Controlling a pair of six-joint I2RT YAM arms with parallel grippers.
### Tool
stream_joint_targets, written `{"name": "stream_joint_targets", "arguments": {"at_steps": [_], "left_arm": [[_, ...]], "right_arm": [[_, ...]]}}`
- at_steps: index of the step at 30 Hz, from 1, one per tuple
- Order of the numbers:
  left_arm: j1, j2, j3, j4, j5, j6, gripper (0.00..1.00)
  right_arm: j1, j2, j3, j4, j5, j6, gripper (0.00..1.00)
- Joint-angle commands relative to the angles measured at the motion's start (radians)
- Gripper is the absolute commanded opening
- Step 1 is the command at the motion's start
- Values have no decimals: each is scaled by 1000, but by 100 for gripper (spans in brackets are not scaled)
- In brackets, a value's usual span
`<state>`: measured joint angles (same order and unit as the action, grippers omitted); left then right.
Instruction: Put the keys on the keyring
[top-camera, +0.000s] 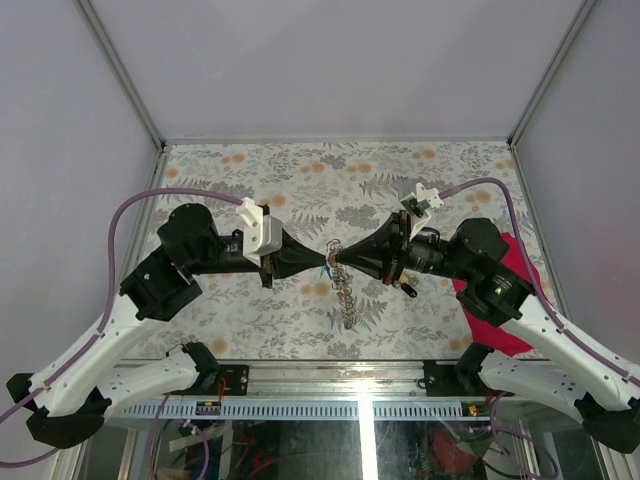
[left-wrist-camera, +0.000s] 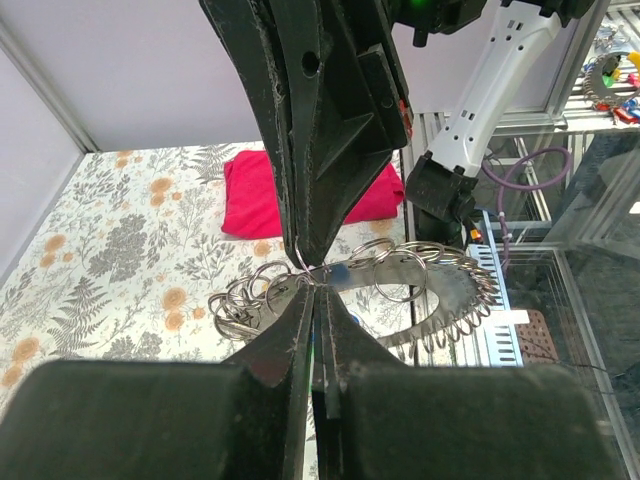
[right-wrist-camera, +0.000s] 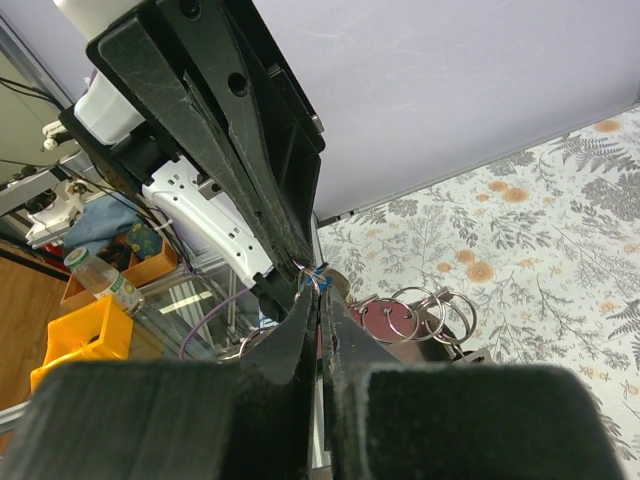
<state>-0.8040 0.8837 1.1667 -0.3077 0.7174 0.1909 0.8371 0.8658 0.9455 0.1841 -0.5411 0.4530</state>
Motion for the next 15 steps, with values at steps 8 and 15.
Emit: {"name": "stream_joint_targets", "arguments": {"at_steps": [8,15], "left_arm": [[-4,20,53,-59,23,27,0],[-3,31,57,-72,25,33,0]], "right_arm": [[-3,-7,82,61,109,0,0],[-3,2,79,76,117,15,0]]}}
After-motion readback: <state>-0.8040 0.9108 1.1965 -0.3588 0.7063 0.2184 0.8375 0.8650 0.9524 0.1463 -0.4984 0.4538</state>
